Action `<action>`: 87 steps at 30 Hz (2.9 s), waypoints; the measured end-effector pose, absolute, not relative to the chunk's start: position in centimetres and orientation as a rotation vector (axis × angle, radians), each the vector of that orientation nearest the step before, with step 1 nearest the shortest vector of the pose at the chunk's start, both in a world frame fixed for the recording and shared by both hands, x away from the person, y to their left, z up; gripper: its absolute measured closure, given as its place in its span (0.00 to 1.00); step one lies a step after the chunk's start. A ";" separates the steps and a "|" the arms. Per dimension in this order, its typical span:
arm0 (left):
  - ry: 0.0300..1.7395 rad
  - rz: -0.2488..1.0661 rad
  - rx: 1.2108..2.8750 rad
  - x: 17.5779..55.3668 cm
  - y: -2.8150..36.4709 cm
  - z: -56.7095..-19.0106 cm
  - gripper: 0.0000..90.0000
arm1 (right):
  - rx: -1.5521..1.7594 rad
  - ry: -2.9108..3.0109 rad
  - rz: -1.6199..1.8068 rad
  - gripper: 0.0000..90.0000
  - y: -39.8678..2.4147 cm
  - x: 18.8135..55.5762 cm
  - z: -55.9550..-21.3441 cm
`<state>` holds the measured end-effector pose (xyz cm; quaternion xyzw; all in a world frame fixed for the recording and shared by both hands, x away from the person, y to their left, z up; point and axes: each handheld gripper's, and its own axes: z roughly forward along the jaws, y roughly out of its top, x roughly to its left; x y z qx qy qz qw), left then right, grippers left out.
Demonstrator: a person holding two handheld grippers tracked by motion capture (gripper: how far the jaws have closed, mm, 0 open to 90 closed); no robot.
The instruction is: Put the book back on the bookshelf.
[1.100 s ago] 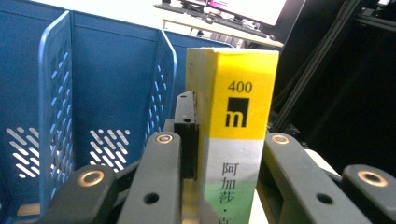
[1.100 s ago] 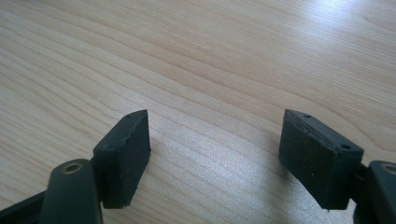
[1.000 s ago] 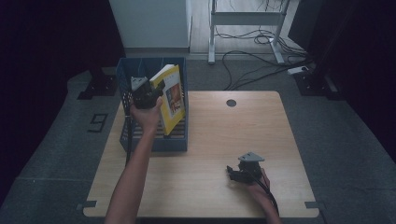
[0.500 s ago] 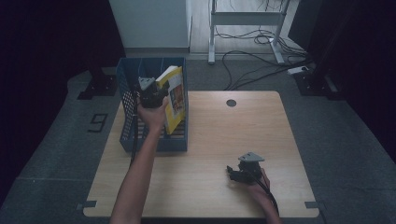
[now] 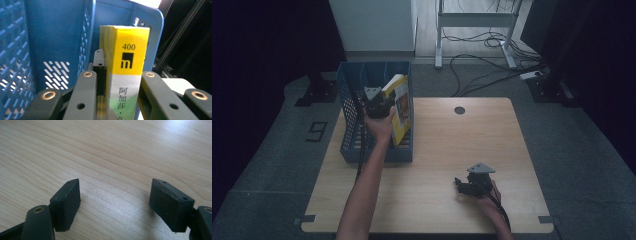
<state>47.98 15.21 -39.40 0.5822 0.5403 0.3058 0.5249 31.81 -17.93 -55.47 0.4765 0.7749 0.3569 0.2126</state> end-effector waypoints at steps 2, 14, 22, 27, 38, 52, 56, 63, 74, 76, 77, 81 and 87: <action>1.292 0.731 1.397 48.0 15.1 -39.6 0.84 | 1.322 2.152 0.991 0.27 -17.9 31.8 -55.5; 1.287 0.730 1.408 47.8 14.7 -40.8 0.84 | 1.324 2.152 0.991 0.27 -17.9 31.8 -55.5; 1.290 0.700 1.410 46.3 15.6 -41.2 0.83 | 1.325 2.151 0.991 0.27 -17.9 31.8 -55.5; 1.282 0.669 1.425 45.1 15.9 -41.3 0.82 | 1.324 2.152 0.989 0.27 -17.9 31.8 -55.5; 1.279 0.628 1.464 43.1 16.4 -41.7 0.80 | 1.326 2.152 0.989 0.27 -17.9 31.8 -55.5; 1.252 0.614 1.466 43.0 16.0 -41.4 0.74 | 1.324 2.152 0.989 0.27 -17.9 31.8 -55.5; 1.261 0.609 1.478 43.3 16.0 -41.0 0.73 | 1.324 2.152 0.989 0.27 -17.9 31.8 -55.5; 1.271 0.617 1.519 44.0 15.4 -40.3 0.73 | 1.326 2.150 0.989 0.27 -17.9 31.8 -55.5; 1.280 0.742 1.523 44.2 15.2 -40.4 0.84 | 1.326 2.149 0.989 0.27 -17.9 31.8 -55.5; 1.293 0.734 1.514 44.5 15.4 -40.3 0.84 | 1.326 2.149 0.988 0.27 -17.9 31.8 -55.5; 1.295 0.739 1.513 44.6 15.5 -40.2 0.84 | 1.326 2.149 0.988 0.27 -17.9 31.8 -55.5; 1.304 0.740 1.509 45.2 15.6 -40.0 0.84 | 1.326 2.149 0.989 0.27 -17.9 31.8 -55.5; 1.297 0.749 1.502 45.9 15.1 -39.7 0.84 | 1.329 2.147 0.988 0.27 -17.9 31.8 -55.5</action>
